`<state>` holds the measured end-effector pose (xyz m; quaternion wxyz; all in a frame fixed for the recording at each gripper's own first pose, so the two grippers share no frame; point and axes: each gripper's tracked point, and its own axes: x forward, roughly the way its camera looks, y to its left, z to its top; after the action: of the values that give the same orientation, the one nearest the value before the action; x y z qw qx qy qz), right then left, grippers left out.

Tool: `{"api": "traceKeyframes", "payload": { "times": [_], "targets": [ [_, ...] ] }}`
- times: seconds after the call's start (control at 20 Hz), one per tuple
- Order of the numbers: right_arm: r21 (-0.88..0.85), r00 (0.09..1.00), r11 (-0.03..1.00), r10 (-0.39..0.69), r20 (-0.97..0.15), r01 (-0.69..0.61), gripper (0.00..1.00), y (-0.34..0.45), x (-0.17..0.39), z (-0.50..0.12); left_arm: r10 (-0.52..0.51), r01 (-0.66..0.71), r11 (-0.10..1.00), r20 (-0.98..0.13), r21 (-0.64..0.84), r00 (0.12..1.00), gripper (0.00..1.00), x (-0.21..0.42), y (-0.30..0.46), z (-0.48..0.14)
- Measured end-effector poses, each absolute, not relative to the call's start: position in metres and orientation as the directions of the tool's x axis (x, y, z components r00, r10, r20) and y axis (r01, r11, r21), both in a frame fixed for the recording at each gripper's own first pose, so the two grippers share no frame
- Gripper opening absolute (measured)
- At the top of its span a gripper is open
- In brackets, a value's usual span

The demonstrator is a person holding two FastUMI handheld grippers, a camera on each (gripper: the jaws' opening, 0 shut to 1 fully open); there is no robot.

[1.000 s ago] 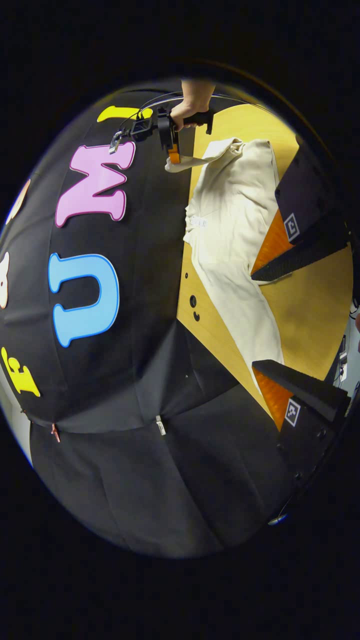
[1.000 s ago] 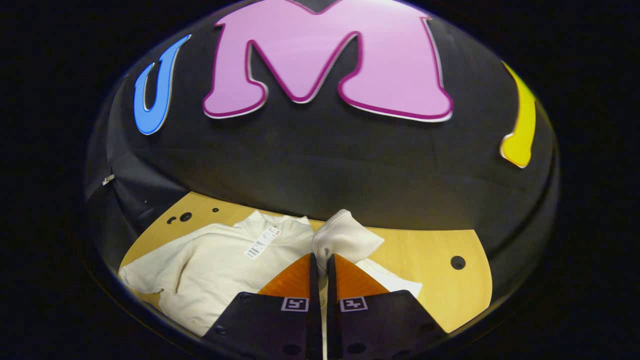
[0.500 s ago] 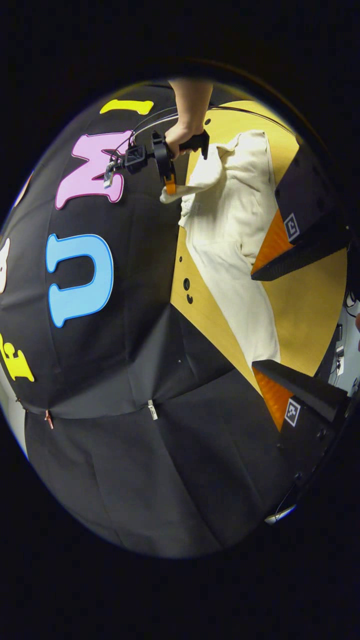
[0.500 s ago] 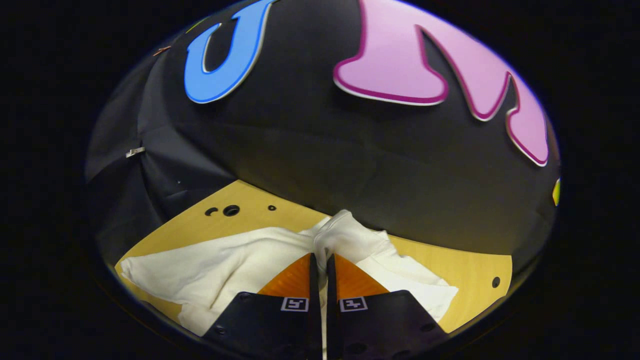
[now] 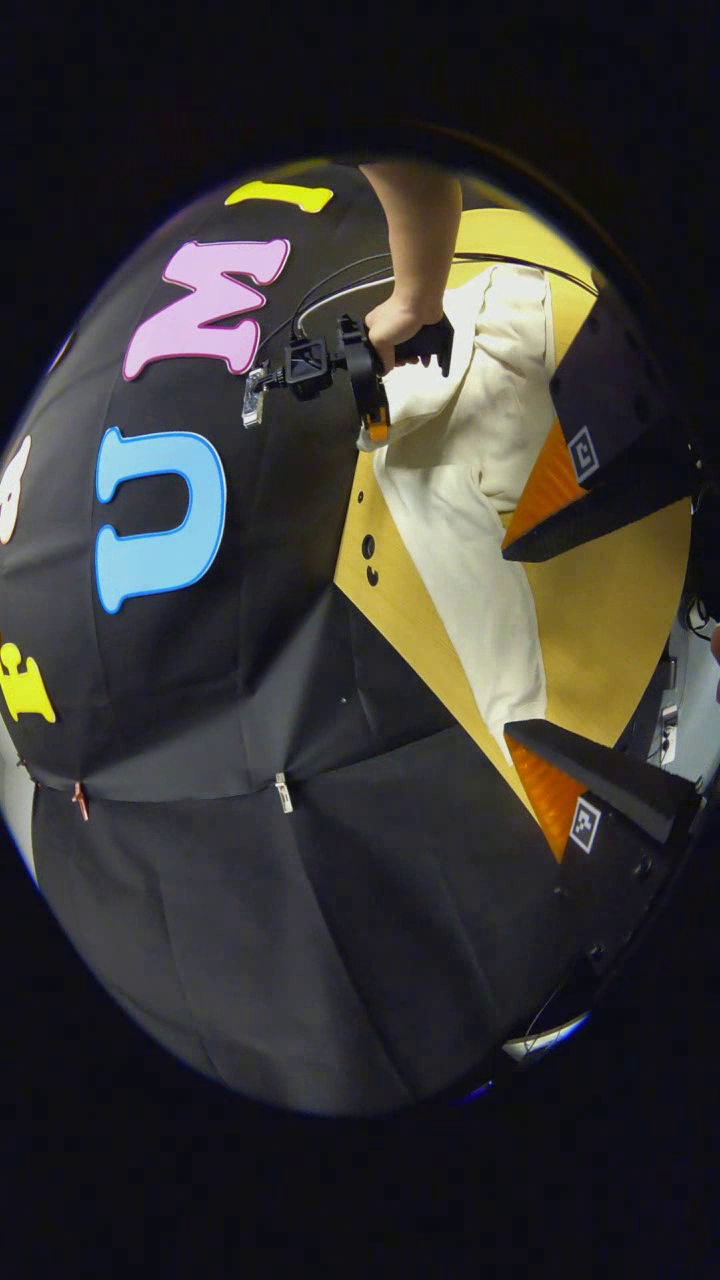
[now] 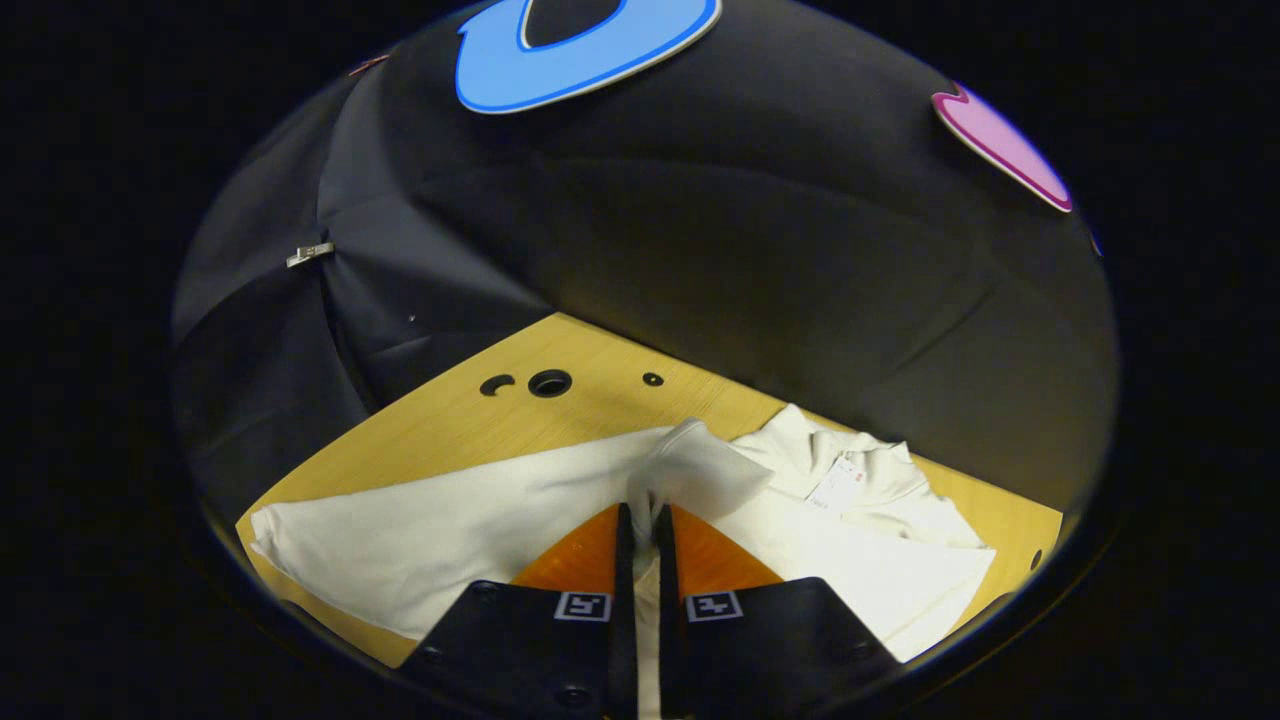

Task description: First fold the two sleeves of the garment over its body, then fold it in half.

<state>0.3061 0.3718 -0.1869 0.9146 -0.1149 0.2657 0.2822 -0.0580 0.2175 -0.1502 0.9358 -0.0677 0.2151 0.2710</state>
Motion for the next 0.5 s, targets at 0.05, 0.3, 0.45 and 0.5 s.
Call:
{"api": "traceKeyframes", "payload": {
  "times": [0.05,0.3,0.45,0.5],
  "targets": [
    [-0.027,0.683,0.806,0.483,-0.547,-0.592,0.17,0.382,0.299,-0.186,0.481,-0.542,0.840,-0.443,-0.013,0.756,0.98,-0.059,0.219,-0.152],
    [0.022,0.672,0.786,0.542,-0.505,-0.617,0.66,0.385,0.277,-0.166,0.501,-0.546,0.838,-0.413,0.010,0.761,0.98,-0.058,0.232,-0.153],
    [0.042,0.717,0.827,0.511,-0.475,-0.561,0.98,0.353,0.273,-0.147,0.512,-0.560,0.829,-0.398,-0.003,0.761,0.98,-0.050,0.251,-0.158],
    [0.045,0.734,0.843,0.492,-0.468,-0.536,0.98,0.336,0.272,-0.140,0.518,-0.567,0.823,-0.398,-0.007,0.757,0.98,-0.046,0.258,-0.164]
  ]
}}
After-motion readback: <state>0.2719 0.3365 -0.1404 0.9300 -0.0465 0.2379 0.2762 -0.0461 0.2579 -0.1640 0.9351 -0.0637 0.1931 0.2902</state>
